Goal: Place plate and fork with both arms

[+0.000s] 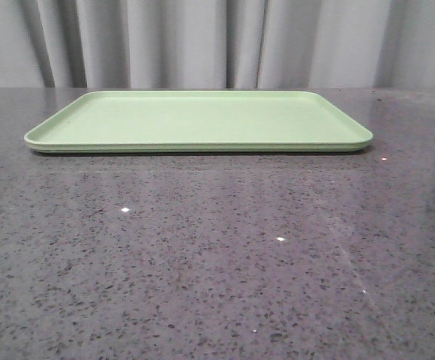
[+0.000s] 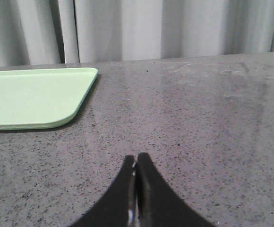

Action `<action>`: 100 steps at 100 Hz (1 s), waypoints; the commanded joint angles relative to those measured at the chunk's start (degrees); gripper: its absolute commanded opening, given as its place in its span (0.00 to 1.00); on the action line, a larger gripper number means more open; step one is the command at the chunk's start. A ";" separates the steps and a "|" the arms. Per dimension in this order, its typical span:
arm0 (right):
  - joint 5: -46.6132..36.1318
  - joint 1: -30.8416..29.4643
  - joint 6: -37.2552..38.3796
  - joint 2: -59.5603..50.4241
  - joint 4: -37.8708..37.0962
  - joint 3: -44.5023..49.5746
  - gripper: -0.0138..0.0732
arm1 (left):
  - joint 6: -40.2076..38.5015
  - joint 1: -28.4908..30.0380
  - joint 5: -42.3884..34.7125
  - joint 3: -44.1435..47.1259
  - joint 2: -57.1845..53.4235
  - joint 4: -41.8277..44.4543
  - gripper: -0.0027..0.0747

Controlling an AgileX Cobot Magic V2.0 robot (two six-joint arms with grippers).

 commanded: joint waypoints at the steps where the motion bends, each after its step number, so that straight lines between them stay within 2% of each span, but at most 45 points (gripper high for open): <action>1: -4.67 0.15 -0.30 -1.36 -0.08 -0.28 0.08 | -0.06 0.07 -4.26 0.75 -1.86 -0.49 0.01; 61: -5.03 0.16 -0.30 -1.36 -0.08 -0.28 0.08 | -0.06 0.07 -5.49 0.75 -1.86 -0.49 0.01; 100: -16.88 0.16 -0.30 -1.36 -0.08 -0.28 0.08 | -0.06 0.07 -8.36 0.30 -1.86 -0.49 0.01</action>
